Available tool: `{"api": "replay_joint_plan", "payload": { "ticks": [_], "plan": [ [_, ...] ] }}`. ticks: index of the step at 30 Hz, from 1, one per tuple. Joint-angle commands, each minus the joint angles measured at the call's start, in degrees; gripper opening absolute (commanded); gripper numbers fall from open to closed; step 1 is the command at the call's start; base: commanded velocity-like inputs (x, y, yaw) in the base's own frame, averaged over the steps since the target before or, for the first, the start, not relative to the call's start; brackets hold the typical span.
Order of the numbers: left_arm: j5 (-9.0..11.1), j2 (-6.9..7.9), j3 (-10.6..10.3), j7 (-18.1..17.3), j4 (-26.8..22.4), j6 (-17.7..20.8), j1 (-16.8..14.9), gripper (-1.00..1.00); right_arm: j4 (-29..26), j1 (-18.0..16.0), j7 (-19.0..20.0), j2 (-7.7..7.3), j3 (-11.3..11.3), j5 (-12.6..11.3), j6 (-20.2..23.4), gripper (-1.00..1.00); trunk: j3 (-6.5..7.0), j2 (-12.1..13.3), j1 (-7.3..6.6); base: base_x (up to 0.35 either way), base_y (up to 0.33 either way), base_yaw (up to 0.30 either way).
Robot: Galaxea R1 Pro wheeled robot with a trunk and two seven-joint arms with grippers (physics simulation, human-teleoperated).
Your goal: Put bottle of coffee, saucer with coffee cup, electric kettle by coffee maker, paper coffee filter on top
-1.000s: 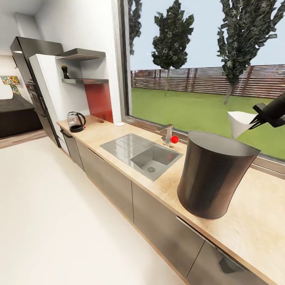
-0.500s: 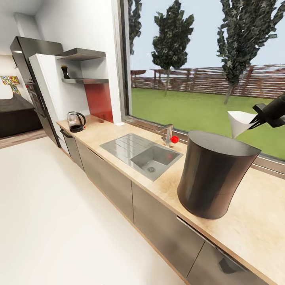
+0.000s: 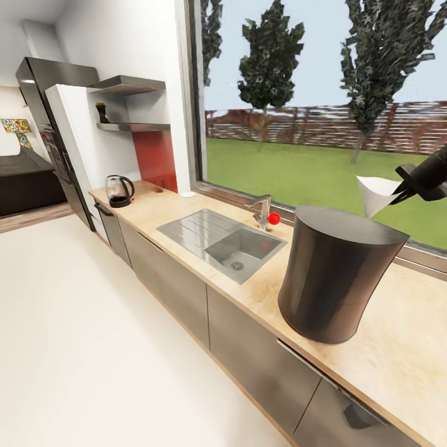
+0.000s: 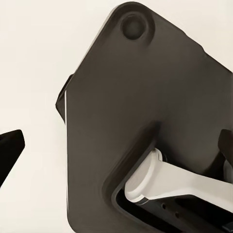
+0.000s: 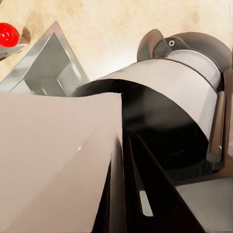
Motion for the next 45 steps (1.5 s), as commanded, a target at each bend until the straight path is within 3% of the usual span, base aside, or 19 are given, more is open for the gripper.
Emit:
{"api": "replay_joint_plan", "payload": {
  "ticks": [1,10,15,37,38,45],
  "plan": [
    [0.5,-0.01,0.0,-0.4,0.0,-0.1,0.0,1.00,0.1,0.0,-0.5,0.00,0.1,-0.1,-0.2,-1.00,-0.11,-0.1,0.03,0.000,0.000,0.000],
    [0.5,-0.01,0.0,-0.4,0.0,-0.1,0.0,1.00,0.1,0.6,-1.3,0.26,0.1,-0.1,-2.6,-1.00,-0.11,-0.1,0.03,0.000,0.000,0.000],
    [0.6,0.07,0.0,-0.4,0.0,-0.1,0.0,1.00,0.1,1.6,-1.1,1.26,0.1,-0.1,-3.7,-1.00,-0.11,-0.1,0.03,0.000,0.000,0.000],
    [0.6,0.08,0.0,-0.4,0.0,-0.1,0.0,1.00,0.1,2.0,-0.2,1.59,0.1,-0.4,-4.0,-1.00,-0.11,-0.1,0.03,0.000,0.000,0.000],
    [0.6,0.08,0.0,-0.4,0.0,-0.1,0.0,1.00,0.1,2.0,-0.2,1.62,0.1,-0.4,-4.0,1.00,-0.11,-0.1,0.03,0.000,0.000,0.000],
    [0.6,0.08,0.0,-0.4,0.0,-0.1,0.0,1.00,-0.1,2.1,0.6,1.77,0.1,-0.2,-5.0,1.00,-0.11,-0.1,0.03,0.000,0.000,0.000]
  ]
}}
